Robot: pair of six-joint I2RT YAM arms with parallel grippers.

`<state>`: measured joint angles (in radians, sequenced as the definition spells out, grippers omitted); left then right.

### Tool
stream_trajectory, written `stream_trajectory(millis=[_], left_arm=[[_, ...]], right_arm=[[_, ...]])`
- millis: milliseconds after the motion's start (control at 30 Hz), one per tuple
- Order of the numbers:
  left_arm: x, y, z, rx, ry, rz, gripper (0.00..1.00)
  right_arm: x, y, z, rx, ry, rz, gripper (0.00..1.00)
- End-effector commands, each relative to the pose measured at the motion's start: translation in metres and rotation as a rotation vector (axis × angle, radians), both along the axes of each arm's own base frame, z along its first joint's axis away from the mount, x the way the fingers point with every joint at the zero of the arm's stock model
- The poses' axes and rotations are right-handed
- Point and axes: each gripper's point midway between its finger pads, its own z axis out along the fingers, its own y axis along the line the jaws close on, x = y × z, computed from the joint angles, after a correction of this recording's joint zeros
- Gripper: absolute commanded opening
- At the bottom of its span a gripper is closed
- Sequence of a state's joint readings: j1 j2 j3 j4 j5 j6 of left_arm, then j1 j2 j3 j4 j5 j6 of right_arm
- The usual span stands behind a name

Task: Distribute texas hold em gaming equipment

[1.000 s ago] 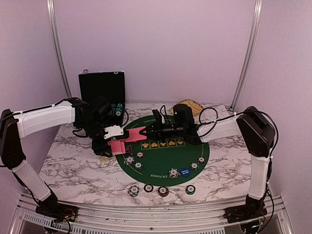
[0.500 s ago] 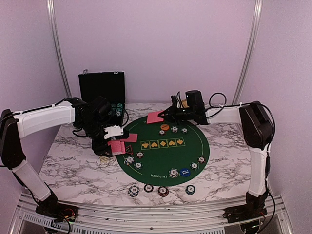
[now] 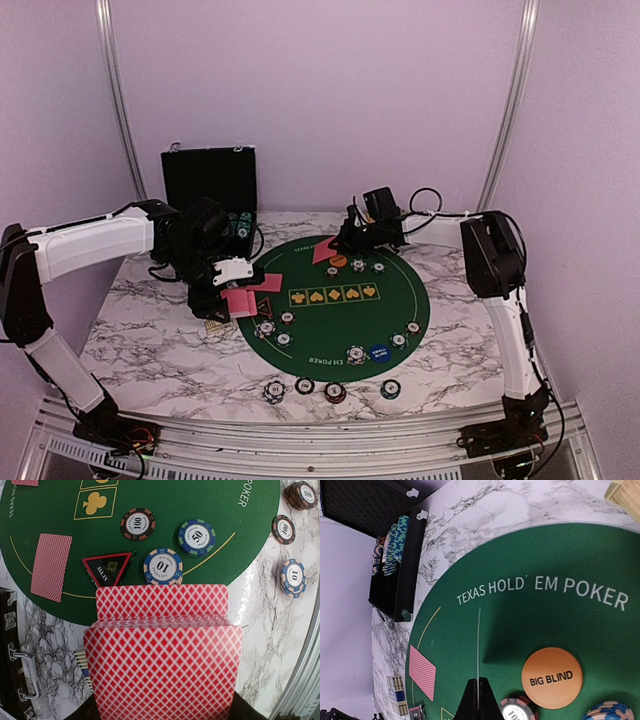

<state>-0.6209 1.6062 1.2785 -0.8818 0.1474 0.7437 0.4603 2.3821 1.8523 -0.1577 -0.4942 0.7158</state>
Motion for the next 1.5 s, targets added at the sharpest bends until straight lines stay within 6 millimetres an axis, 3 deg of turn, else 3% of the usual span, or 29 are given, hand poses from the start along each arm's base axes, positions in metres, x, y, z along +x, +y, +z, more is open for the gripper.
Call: stream_trajectory(millis=[0, 267, 333, 567, 833, 967, 1067, 1200, 1467], left_arm=[[0.000, -0.001, 0.012, -0.012, -0.014, -0.006, 0.03], [-0.001, -0.001, 0.012, -0.012, -0.009, -0.005, 0.03], [-0.001, 0.000, 0.012, -0.011, -0.009, -0.005, 0.03], [-0.001, -0.002, 0.012, -0.017, -0.002, -0.006, 0.03], [0.000, -0.003, 0.013, -0.020, -0.004, -0.006, 0.03], [0.000, -0.003, 0.013, -0.020, -0.003, -0.005, 0.03], [0.000, -0.003, 0.013, -0.020, -0.004, -0.004, 0.03], [0.001, -0.004, 0.014, -0.024, -0.006, -0.001, 0.03], [0.003, -0.006, 0.017, -0.031, -0.012, 0.004, 0.02]], right_arm=[[0.015, -0.016, 0.003, -0.074, -0.026, -0.039, 0.00], [0.019, -0.031, -0.010, -0.117, -0.011, -0.056, 0.00], [0.020, -0.033, -0.010, -0.129, -0.012, -0.057, 0.04], [0.025, -0.038, 0.001, -0.168, -0.042, -0.059, 0.35], [0.026, -0.058, 0.041, -0.256, -0.122, -0.117, 0.72], [0.016, -0.072, 0.067, -0.284, -0.171, -0.160, 0.84], [-0.002, -0.071, 0.091, -0.234, -0.211, -0.163, 0.89], [-0.046, -0.048, 0.110, -0.090, -0.217, -0.099, 0.94], [-0.151, 0.021, 0.094, 0.153, -0.081, 0.096, 0.98]])
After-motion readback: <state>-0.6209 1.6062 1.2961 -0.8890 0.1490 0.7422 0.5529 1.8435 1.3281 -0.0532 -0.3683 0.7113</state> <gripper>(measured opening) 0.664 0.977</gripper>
